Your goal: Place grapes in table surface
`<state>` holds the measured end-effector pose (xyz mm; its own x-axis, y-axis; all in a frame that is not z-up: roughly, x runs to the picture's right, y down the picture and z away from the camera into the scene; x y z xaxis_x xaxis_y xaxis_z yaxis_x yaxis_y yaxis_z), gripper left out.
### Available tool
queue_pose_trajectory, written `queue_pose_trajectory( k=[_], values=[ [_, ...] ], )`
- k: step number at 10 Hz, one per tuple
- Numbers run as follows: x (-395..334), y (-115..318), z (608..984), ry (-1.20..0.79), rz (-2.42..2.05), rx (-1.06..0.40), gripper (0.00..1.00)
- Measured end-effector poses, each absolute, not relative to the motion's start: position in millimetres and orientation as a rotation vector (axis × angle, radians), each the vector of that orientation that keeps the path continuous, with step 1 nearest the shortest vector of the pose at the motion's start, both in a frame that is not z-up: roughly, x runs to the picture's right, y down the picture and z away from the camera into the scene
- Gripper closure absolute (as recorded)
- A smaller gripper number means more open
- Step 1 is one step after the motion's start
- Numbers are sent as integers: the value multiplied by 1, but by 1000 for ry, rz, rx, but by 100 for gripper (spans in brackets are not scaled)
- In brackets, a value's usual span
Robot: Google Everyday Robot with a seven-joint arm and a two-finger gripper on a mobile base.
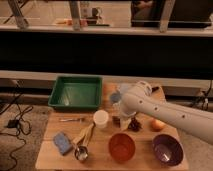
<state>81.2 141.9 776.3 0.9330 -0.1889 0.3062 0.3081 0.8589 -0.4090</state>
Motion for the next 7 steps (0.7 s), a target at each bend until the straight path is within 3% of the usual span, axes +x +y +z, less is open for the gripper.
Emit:
queue_pose_trajectory(
  k=[7],
  values=[
    [107,149,814,-192,-247,-510,20]
  ],
)
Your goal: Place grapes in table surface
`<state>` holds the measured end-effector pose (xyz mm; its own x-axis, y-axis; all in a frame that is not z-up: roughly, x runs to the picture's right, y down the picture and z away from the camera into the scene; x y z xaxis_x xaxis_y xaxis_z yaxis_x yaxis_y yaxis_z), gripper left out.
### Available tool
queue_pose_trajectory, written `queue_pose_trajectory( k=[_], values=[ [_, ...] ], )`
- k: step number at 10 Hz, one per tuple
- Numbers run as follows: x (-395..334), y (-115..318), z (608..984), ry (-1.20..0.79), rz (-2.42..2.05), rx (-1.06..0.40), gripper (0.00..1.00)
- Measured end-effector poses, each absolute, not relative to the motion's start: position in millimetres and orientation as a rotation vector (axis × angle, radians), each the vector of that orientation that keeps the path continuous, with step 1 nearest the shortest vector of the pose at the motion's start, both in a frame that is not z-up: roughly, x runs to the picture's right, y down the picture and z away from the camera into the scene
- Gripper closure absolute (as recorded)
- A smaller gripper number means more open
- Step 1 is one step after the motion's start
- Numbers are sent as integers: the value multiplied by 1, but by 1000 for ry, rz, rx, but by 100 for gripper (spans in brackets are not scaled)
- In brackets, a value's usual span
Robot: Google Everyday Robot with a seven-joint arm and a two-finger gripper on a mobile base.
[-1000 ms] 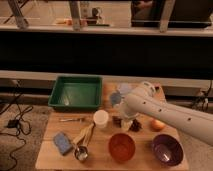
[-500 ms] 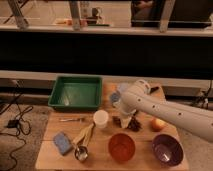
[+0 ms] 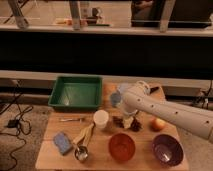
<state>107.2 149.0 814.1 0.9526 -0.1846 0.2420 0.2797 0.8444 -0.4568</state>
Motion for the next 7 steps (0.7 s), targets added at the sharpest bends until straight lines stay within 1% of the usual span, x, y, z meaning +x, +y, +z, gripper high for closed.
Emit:
queue_pose_trajectory(
  k=[7],
  values=[
    [124,162,827,-143,-233,-572,20]
  ],
)
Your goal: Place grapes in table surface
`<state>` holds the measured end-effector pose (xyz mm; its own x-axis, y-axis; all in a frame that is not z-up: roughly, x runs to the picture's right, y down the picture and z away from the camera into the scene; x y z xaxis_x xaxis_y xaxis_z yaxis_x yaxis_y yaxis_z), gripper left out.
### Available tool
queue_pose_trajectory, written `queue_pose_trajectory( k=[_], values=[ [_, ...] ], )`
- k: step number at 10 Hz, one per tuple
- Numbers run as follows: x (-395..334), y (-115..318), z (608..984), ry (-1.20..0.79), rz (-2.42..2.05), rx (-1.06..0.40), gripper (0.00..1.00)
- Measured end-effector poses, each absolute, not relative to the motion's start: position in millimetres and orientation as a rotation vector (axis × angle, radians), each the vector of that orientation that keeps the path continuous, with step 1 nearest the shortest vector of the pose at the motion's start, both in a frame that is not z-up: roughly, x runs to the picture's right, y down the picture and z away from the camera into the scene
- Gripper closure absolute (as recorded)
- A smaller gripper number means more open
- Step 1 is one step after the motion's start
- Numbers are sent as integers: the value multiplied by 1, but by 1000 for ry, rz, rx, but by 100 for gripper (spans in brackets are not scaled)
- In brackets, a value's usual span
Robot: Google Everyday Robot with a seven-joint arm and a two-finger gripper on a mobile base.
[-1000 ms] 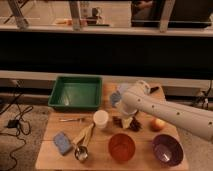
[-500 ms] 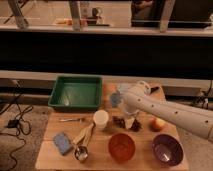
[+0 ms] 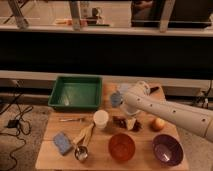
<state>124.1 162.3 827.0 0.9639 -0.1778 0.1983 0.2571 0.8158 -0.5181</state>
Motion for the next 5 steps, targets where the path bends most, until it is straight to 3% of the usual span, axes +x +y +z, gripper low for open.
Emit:
queue_pose_trajectory(
  k=[5],
  values=[
    [133,171,828,-135,-153,-623,20]
  ],
)
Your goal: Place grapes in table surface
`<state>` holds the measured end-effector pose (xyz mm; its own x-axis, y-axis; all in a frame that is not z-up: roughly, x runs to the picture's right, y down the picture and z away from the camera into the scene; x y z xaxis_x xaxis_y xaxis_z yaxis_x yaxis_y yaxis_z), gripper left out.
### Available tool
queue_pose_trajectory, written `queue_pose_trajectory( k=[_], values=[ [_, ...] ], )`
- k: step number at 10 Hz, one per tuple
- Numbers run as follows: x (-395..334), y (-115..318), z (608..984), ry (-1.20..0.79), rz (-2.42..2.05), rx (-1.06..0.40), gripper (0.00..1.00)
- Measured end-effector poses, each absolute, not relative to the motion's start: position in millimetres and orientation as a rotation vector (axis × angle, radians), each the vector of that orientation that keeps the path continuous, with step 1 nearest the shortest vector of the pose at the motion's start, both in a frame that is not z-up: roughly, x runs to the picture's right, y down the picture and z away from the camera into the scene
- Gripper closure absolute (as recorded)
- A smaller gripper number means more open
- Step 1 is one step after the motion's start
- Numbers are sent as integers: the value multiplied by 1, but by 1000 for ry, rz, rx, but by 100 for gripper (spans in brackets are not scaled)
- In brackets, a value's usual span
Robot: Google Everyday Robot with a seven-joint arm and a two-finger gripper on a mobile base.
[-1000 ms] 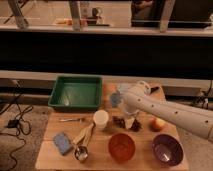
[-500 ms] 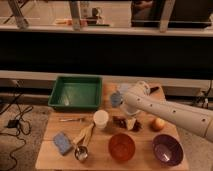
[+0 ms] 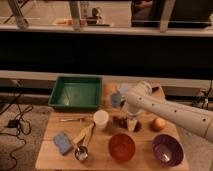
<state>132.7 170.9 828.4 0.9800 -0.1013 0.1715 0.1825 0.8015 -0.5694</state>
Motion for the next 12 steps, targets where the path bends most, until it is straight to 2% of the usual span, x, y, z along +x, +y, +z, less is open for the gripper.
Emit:
queue_pose_trajectory(
  k=[12],
  values=[
    [142,186,840,-112,-101,-701,20]
  ],
)
